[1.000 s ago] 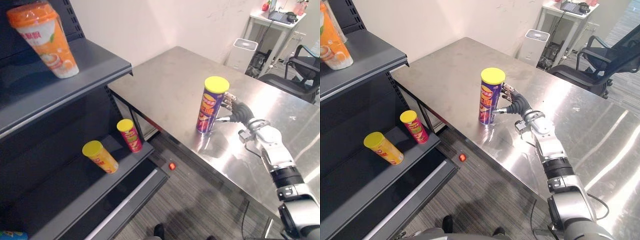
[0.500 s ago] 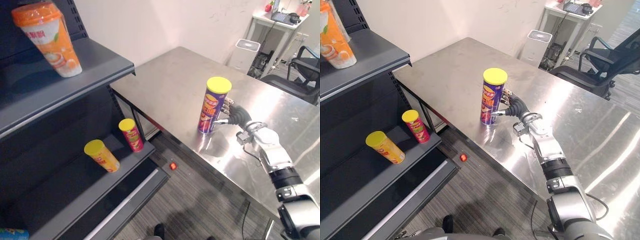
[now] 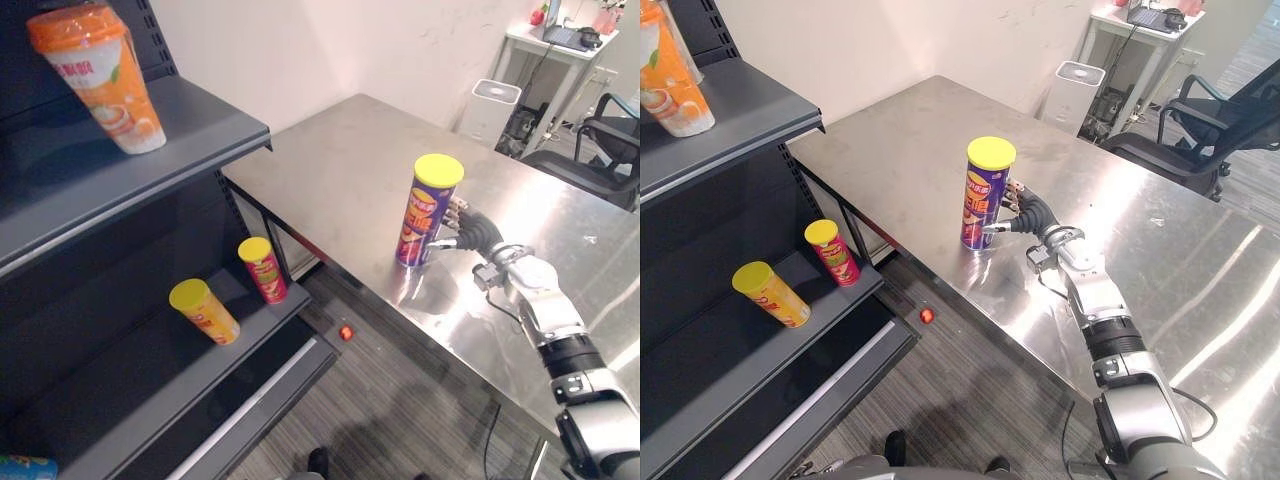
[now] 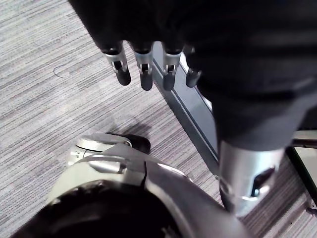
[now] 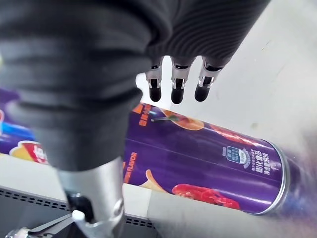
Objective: Put the gum and the chips on the shelf.
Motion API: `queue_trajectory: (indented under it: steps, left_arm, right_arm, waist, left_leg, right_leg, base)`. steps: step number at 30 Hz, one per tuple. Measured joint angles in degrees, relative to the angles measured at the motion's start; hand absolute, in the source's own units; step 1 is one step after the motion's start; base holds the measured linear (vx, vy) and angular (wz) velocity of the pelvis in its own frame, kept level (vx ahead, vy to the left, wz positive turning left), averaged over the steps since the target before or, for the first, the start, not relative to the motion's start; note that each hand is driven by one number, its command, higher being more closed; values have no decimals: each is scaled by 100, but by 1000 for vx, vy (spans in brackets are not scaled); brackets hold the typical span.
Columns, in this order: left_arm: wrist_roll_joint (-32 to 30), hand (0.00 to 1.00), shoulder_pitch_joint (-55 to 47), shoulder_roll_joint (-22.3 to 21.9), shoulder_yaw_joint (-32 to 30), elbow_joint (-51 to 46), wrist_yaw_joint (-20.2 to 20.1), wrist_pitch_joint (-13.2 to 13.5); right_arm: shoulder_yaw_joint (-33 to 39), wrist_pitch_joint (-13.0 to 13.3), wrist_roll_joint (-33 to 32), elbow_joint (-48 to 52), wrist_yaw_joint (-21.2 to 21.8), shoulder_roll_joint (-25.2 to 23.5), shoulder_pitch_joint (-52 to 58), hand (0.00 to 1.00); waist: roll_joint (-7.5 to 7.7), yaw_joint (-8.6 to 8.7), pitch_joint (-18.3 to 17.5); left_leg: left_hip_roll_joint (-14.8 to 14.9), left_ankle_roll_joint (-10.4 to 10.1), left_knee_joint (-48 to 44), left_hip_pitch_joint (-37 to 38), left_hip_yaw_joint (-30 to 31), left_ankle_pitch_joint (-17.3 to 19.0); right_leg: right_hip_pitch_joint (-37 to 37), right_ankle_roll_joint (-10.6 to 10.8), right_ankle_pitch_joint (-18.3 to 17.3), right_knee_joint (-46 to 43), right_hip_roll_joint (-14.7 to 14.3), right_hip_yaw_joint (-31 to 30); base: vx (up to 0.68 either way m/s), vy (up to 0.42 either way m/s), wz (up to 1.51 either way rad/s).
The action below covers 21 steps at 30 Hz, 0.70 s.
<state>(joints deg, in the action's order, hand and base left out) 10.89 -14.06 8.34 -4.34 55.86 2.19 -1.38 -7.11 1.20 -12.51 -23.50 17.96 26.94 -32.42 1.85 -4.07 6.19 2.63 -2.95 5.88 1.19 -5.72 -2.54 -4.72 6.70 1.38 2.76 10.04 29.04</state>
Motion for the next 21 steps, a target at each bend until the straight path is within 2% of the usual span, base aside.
queue_trajectory:
  steps: [11,12,21]
  left_arm:
    - [1,0,1,18,20,-4,-10,0]
    - [1,0,0,19,20,-2,-10,1]
    - [3,0,-4,23,23,-1,-11,5]
  right_arm:
    - [0,0,10,-215,-6,0,-3,0]
    - [0,0,23,-229,-13,0,-3,100]
    - [-8,0,26,-520,-234,-6,-201,100]
  waist:
    - [23,-75,-3]
    - [24,-71,-3]
    - [29,-104,1]
  left_leg:
    - [-17,1,1,2,83,-20]
    - [-23,3,1,-11,118,-29]
    - [-37,8,1,-35,192,-61]
  right_leg:
    - [-53,0,0,8,0,76]
    - [-55,0,0,9,3,106]
    - [-70,0,0,8,8,182]
  base:
    - [0,0,3]
    - [6,5,11]
    - [6,6,4]
